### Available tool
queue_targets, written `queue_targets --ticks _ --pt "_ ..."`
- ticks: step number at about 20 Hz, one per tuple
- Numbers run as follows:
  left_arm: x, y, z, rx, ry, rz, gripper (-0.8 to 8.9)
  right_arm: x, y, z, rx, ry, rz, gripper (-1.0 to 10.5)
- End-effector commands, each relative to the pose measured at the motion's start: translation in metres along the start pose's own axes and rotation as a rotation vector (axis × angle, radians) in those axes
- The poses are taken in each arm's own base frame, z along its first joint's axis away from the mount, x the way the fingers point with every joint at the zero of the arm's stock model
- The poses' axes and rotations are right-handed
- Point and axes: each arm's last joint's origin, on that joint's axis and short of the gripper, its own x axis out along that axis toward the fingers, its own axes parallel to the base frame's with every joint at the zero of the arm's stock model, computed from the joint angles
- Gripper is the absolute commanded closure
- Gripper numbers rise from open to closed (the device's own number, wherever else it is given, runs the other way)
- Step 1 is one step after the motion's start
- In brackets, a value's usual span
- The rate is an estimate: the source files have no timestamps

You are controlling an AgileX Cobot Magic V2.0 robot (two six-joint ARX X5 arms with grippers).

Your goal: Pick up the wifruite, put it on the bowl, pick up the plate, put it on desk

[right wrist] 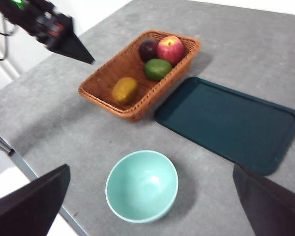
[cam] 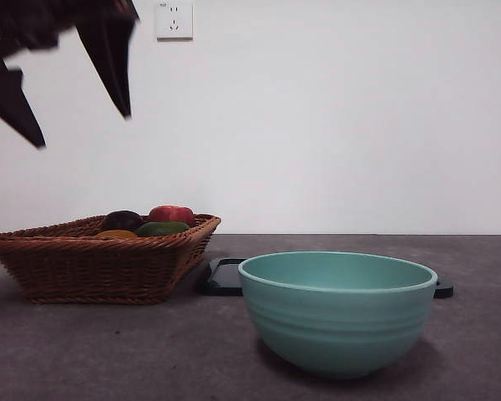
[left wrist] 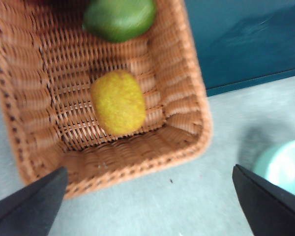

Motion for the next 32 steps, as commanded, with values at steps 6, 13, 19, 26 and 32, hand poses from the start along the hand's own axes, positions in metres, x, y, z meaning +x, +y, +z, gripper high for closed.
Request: queue_targets --ticks 6,13,19,26,32 --pt "0.065 0.002 0.026 0.007 0.037 0.082 1.05 -0.013 0.005 0.002 0.006 -0.061 -0.012 2.9" --pt "0.119 0.003 0.030 0.026 0.096 0.160 1.05 -0.013 0.006 0.002 0.028 -0.063 -0.008 2.9" --pt "0.149 0.009 0.029 0.021 0.143 0.171 2.23 -0.013 0.006 0.002 0.033 -0.066 -0.004 2.9" --pt "0.152 0.010 0.028 0.019 0.151 0.172 5.12 -0.013 0.006 0.003 0.032 -0.070 -0.004 2.9" --pt "0.139 0.006 0.036 0.021 0.135 0.169 5.75 -0.013 0.006 0.003 0.032 -0.069 -0.004 2.9"
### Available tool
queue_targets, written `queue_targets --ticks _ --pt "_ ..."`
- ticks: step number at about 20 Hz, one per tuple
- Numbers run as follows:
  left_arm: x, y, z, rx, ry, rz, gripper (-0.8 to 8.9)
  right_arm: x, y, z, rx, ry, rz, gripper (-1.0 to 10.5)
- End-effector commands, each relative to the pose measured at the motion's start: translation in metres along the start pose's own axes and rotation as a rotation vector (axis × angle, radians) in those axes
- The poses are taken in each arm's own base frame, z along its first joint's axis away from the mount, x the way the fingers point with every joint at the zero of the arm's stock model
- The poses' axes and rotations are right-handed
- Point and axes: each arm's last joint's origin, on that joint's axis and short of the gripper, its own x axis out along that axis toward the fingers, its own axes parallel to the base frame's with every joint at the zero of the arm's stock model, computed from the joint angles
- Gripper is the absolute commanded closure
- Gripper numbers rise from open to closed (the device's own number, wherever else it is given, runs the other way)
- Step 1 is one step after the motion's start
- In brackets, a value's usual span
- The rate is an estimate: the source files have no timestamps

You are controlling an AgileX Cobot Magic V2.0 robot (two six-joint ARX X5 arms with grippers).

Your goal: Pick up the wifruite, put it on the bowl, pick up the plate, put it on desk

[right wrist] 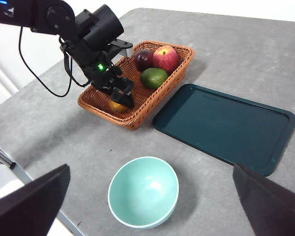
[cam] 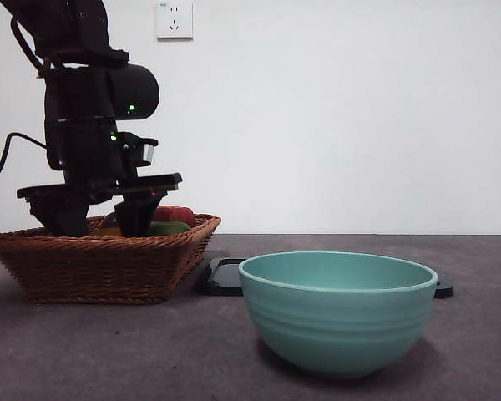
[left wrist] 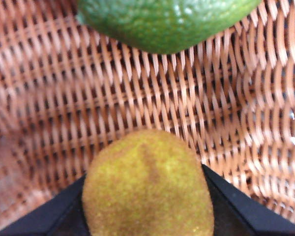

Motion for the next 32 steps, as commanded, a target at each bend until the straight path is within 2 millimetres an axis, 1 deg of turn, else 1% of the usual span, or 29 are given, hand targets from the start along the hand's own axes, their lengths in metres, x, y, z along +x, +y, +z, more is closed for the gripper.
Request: queue_targets --ticks 1,4,8,11,14,20,22,27,32 --pt "-0.016 -0.004 0.012 0.003 -0.035 -0.008 5.75 -0.004 0.003 0.005 0.000 -0.026 0.009 2.9" --pt "-0.047 -0.007 0.015 0.011 -0.060 -0.015 5.75 -0.010 0.005 0.007 0.006 -0.021 -0.005 3.0" --pt "-0.092 -0.020 0.000 0.051 -0.110 -0.045 5.76 -0.024 0.010 0.012 -0.010 -0.031 -0.040 3.0" --pt "-0.120 -0.040 -0.021 0.119 -0.115 -0.075 5.75 -0.030 0.013 0.012 -0.006 -0.017 -0.049 3.0" --pt "-0.134 -0.067 -0.039 0.208 -0.107 -0.111 5.75 -0.031 0.013 0.012 -0.007 -0.013 -0.053 3.0" --pt "-0.135 -0.133 -0.069 0.339 -0.097 -0.194 5.75 -0.031 0.013 0.012 -0.007 -0.013 -0.053 3.0" --pt "-0.132 -0.149 -0.077 0.371 -0.093 -0.214 5.75 -0.031 0.013 0.012 -0.007 -0.013 -0.053 3.0" --pt "-0.117 -0.181 -0.091 0.427 -0.052 -0.230 5.75 -0.031 0.013 0.012 -0.006 -0.013 -0.052 3.0" --pt "-0.089 -0.207 -0.098 0.464 -0.014 -0.228 5.75 -0.031 0.013 0.012 -0.007 -0.014 -0.052 3.0"
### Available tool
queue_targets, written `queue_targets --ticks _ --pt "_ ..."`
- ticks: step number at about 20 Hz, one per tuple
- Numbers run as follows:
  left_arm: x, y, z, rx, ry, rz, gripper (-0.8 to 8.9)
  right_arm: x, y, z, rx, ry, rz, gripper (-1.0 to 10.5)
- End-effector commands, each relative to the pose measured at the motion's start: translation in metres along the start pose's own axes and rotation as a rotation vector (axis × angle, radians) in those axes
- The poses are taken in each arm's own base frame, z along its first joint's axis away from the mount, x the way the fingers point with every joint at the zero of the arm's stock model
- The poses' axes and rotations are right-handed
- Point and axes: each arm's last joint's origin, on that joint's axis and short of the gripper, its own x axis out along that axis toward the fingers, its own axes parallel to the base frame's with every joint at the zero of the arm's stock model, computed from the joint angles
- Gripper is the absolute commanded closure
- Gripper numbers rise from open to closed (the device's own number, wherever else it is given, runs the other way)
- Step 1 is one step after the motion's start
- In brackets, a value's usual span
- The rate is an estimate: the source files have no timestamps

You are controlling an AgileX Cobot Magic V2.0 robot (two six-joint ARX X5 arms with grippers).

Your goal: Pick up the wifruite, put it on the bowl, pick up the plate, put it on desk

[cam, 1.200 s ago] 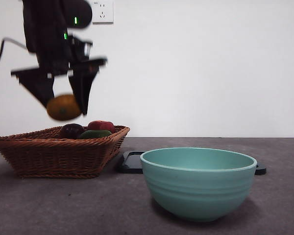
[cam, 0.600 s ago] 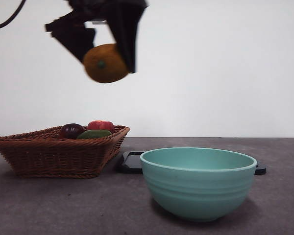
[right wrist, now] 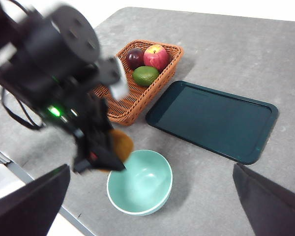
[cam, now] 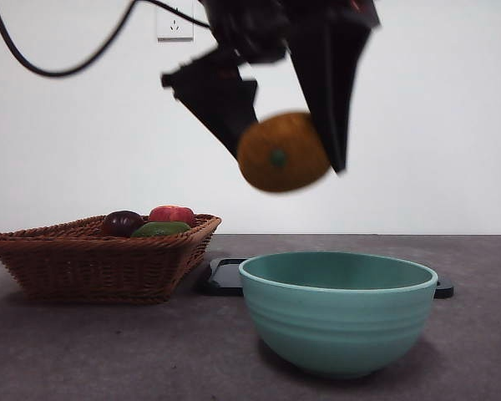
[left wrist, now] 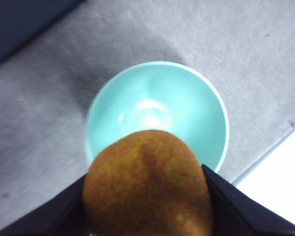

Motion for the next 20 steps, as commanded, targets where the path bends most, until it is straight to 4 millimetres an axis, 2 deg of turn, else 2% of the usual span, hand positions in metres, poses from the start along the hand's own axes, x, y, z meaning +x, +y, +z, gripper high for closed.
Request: queue_targets --ticks 1,8,13,15,20 --pt "0.016 -0.014 0.006 0.017 0.002 -0.013 5.75 -0.004 0.002 0.004 -0.019 -0.025 0.004 3.0" --pt "0.070 -0.020 0.011 0.033 0.063 0.004 5.75 -0.004 0.002 0.004 -0.019 -0.025 0.004 3.0" --pt "0.096 -0.020 0.011 0.048 0.102 0.017 5.75 -0.004 0.002 0.004 -0.019 -0.025 0.004 3.0" --pt "0.103 -0.019 0.010 0.051 0.122 0.024 5.75 -0.004 0.002 0.004 -0.018 -0.025 0.004 3.0" --pt "0.105 -0.019 0.010 0.053 0.126 0.025 5.74 -0.004 0.002 0.004 -0.019 -0.024 0.004 3.0"
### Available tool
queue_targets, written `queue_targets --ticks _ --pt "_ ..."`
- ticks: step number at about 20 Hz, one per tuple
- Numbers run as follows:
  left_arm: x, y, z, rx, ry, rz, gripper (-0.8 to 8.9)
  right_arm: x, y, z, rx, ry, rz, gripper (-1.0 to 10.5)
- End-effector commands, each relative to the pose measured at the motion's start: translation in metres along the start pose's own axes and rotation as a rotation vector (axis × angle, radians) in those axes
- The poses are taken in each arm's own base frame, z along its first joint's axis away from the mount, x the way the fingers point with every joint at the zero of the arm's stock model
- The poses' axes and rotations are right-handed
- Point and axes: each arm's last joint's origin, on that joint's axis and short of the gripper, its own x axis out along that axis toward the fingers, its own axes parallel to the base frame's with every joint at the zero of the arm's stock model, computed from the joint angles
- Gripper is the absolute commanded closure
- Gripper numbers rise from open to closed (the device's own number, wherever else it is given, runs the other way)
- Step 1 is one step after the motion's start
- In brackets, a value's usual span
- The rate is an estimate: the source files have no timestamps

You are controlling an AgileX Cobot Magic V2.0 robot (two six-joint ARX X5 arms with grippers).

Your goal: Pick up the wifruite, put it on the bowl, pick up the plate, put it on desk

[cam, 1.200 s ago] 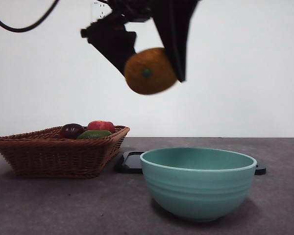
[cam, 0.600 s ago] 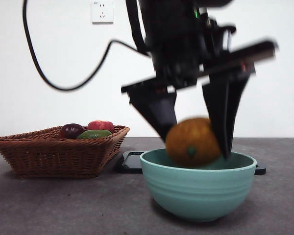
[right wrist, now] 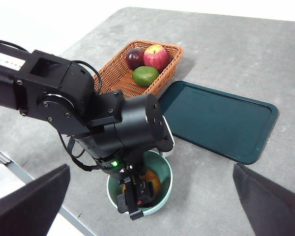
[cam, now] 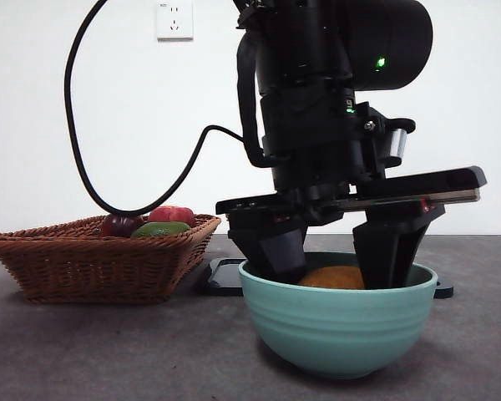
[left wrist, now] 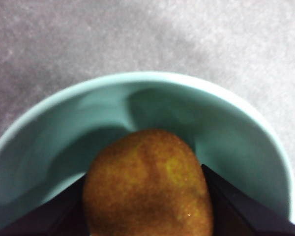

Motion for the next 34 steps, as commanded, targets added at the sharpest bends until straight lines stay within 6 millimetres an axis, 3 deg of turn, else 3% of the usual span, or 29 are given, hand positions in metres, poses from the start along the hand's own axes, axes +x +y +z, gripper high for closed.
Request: queue_targets --ticks 1,4,6,7,9,15,19,23,28,34 --pt "0.004 -0.005 0.003 0.018 0.000 -0.004 5.72 -0.004 0.002 0.004 -0.019 -0.024 0.004 3.0" --pt "0.003 -0.005 0.004 0.018 0.000 -0.004 5.11 -0.004 0.002 0.004 -0.018 -0.023 0.004 3.0" --pt "0.001 -0.006 0.004 0.017 0.002 -0.003 3.14 -0.004 0.002 0.004 -0.019 -0.023 0.004 3.0" --pt "-0.001 -0.006 0.005 0.018 0.002 -0.003 2.76 -0.004 0.002 0.004 -0.019 -0.023 0.004 3.0" --pt "-0.008 -0.007 0.008 0.019 -0.001 -0.004 2.77 -0.004 0.002 0.004 -0.019 -0.023 0.004 3.0" --pt "-0.069 -0.011 0.015 0.047 -0.080 -0.028 2.76 -0.004 0.002 0.004 -0.023 -0.023 0.002 3.0" --pt "-0.128 -0.008 -0.002 0.025 -0.182 -0.062 2.72 -0.004 0.002 0.004 -0.025 -0.022 -0.001 3.0" --pt "-0.198 0.002 -0.037 0.031 -0.317 -0.087 2.72 -0.004 0.002 0.002 -0.019 -0.005 -0.003 3.0" --pt "-0.273 0.022 -0.098 0.037 -0.493 -0.060 2.72 -0.004 0.001 0.000 -0.008 0.016 -0.006 3.0" --pt "-0.322 0.051 -0.187 0.085 -0.638 -0.068 2.83 -0.004 0.001 0.000 0.035 0.017 -0.006 3.0"
